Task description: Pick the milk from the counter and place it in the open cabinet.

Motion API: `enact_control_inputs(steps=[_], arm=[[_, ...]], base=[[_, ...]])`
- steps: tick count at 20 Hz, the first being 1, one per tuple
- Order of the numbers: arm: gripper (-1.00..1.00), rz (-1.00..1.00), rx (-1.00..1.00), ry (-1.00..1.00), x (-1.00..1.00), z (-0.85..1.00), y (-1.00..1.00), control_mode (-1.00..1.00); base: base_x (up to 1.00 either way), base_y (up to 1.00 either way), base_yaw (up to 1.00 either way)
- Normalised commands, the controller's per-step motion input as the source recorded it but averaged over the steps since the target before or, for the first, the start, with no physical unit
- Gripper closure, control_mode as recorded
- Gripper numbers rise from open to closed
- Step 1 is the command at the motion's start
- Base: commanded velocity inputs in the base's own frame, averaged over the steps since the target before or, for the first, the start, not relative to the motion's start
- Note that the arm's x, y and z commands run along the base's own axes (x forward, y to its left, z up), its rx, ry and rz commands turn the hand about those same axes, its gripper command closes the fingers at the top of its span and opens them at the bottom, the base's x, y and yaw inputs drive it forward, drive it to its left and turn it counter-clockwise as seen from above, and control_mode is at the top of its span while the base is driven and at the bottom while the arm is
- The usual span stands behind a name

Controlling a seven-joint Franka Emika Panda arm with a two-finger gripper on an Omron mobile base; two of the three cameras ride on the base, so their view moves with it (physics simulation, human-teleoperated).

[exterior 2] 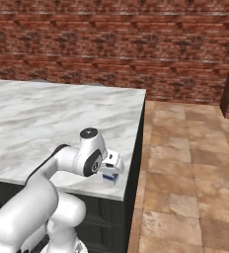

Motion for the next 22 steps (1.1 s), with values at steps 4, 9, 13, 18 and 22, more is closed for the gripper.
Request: enact_control_inputs(steps=[4,9,13,18,22], arm=[[-1.00,-0.03,0.00,0.00,0.19,-0.06,-0.05,-1.00],[-1.00,0.00,0.00,0.00,0.23,-0.08,-0.03,-1.00],[-1.00,0.00,0.00,0.00,0.21,-0.11,-0.05,-1.00],[-1.00,0.00,0.00,0.00,0.05,-0.12,-0.09,-1.00],[-1.00,0.00,0.00,0.00,0.02,-0.15,-0.05,-1.00]], base=[[0.00,0.00,0.00],[0.00,0.00,0.00],[0.00,0.00,0.00],[0.00,0.00,0.00],[0.00,0.00,0.00]])
